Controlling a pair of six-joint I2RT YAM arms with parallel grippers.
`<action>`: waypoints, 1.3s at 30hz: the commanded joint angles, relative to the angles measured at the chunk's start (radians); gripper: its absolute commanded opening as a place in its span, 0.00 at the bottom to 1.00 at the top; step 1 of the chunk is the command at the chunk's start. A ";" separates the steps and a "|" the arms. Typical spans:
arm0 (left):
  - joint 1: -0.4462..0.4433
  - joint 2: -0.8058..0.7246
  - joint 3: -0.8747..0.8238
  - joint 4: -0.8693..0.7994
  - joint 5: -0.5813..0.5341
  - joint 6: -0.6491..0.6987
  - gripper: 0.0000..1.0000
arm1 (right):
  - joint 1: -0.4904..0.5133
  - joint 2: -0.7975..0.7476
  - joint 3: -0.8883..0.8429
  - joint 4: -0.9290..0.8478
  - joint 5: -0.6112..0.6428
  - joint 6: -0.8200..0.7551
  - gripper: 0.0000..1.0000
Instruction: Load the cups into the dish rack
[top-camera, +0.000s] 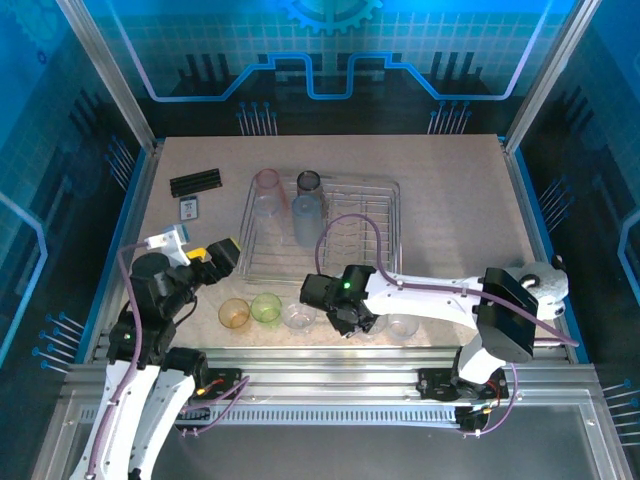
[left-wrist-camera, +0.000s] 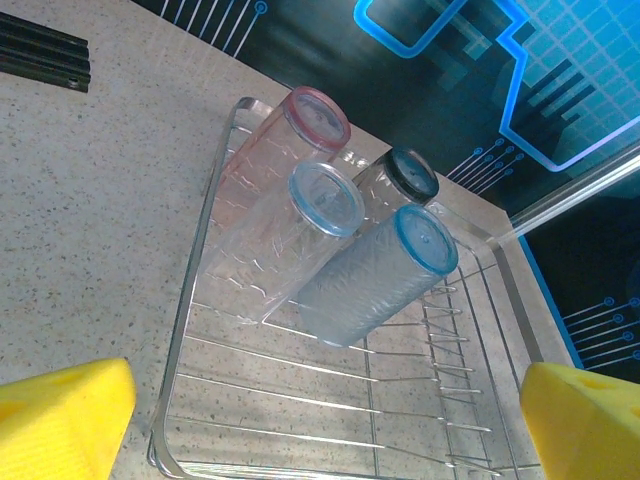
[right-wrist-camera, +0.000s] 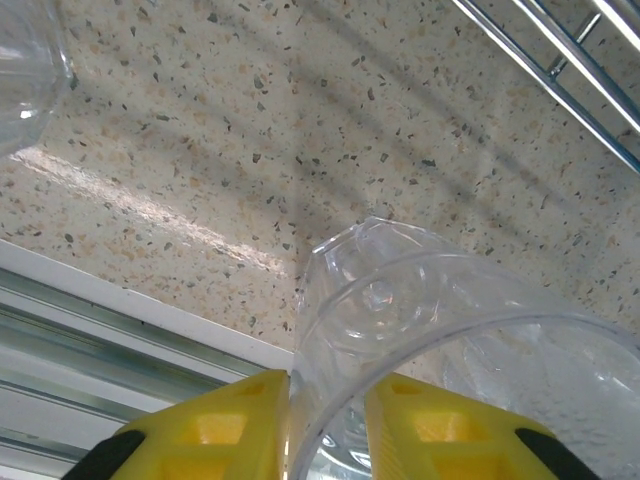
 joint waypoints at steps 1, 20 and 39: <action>0.004 0.005 -0.007 -0.009 0.002 -0.005 0.99 | 0.014 0.017 0.035 -0.056 0.033 -0.001 0.21; 0.004 0.018 0.072 -0.029 -0.001 -0.038 0.99 | 0.016 -0.177 0.179 -0.010 -0.076 -0.216 0.00; 0.001 0.149 0.114 0.390 0.545 -0.148 0.99 | -0.607 -0.713 -0.086 0.660 -0.677 -0.119 0.00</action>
